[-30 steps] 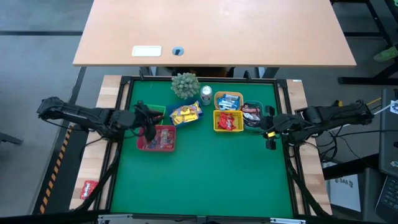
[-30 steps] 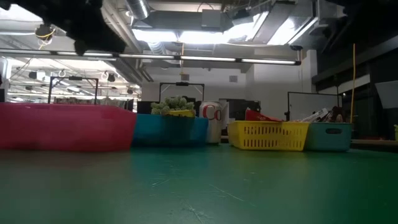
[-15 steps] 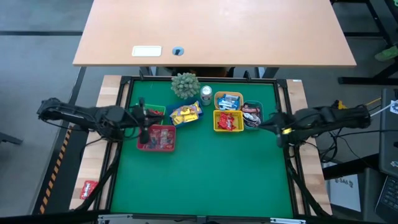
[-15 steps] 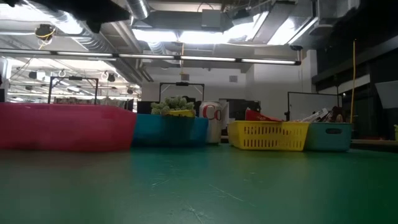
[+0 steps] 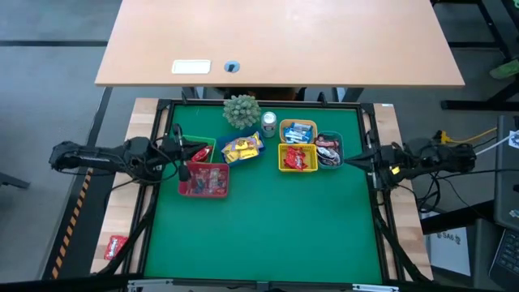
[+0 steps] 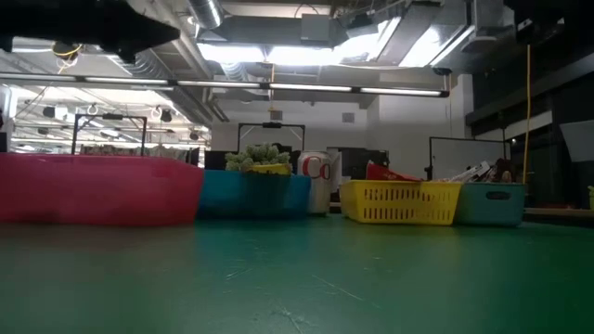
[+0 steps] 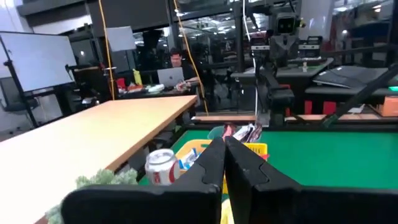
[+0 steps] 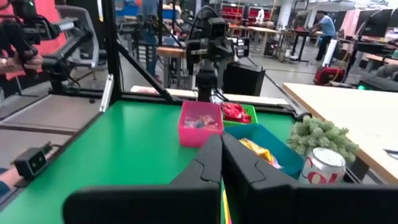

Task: Sort candy
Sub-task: Return to Home Position

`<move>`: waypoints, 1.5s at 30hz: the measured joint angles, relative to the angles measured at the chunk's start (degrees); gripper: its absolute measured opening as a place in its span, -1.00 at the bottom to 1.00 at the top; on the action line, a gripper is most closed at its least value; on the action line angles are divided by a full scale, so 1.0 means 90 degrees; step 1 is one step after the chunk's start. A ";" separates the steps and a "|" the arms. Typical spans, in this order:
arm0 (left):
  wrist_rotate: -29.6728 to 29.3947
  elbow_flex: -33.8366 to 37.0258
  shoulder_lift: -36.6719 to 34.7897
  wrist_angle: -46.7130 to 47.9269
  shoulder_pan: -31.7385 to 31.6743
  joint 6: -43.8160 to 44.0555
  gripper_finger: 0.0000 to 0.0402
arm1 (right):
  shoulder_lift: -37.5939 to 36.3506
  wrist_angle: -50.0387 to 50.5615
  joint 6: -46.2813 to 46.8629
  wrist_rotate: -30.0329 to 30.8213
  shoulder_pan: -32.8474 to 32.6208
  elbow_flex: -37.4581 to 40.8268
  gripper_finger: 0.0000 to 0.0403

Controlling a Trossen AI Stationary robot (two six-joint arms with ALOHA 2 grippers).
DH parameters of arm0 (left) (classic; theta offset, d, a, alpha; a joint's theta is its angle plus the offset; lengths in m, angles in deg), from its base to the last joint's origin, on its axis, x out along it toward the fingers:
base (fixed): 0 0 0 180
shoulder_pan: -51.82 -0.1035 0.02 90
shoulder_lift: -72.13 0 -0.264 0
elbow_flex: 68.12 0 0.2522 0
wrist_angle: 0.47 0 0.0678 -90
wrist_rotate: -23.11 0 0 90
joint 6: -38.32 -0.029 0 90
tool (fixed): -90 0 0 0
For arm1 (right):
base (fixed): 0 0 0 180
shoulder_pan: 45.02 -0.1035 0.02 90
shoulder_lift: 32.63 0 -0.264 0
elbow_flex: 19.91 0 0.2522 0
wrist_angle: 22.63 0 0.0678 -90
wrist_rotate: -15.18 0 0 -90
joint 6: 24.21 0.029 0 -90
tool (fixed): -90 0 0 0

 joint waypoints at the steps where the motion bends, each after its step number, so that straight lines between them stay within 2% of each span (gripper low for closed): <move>1: 0.0096 0.0077 -0.0076 0.0004 -0.0129 0.0008 -1.00 | 0.0002 -0.0032 -0.0006 0.0012 0.0000 0.0072 -0.98; 9: 0.1272 0.0546 -0.0328 0.0009 -0.1037 0.0190 -1.00 | 0.0012 -0.0740 -0.0025 0.0058 0.0000 0.0950 -0.98; 20: 0.1988 0.0976 -0.0328 0.0014 -0.1776 0.0389 -1.00 | 0.0012 -0.0753 0.0320 0.0398 0.0000 0.1488 -0.97; 29: 0.2040 0.1297 -0.0328 0.0015 -0.1878 0.0527 -1.00 | -0.0005 -0.0763 0.0332 0.0396 0.0000 0.1881 -0.97; 33: 0.2312 0.1445 -0.0328 0.0003 -0.1878 0.0587 -1.00 | -0.0005 -0.0829 0.0331 0.0395 0.0000 0.2085 -0.97; 41: 0.2320 0.1601 -0.0315 0.0198 -0.1873 0.0911 -1.00 | 0.0006 -0.1839 0.0249 0.0441 0.0001 0.2918 -0.97; 45: 0.2318 0.1601 -0.0319 0.0194 -0.1873 0.0916 -1.00 | 0.0063 -0.2078 0.0099 0.0340 0.0000 0.2952 -0.97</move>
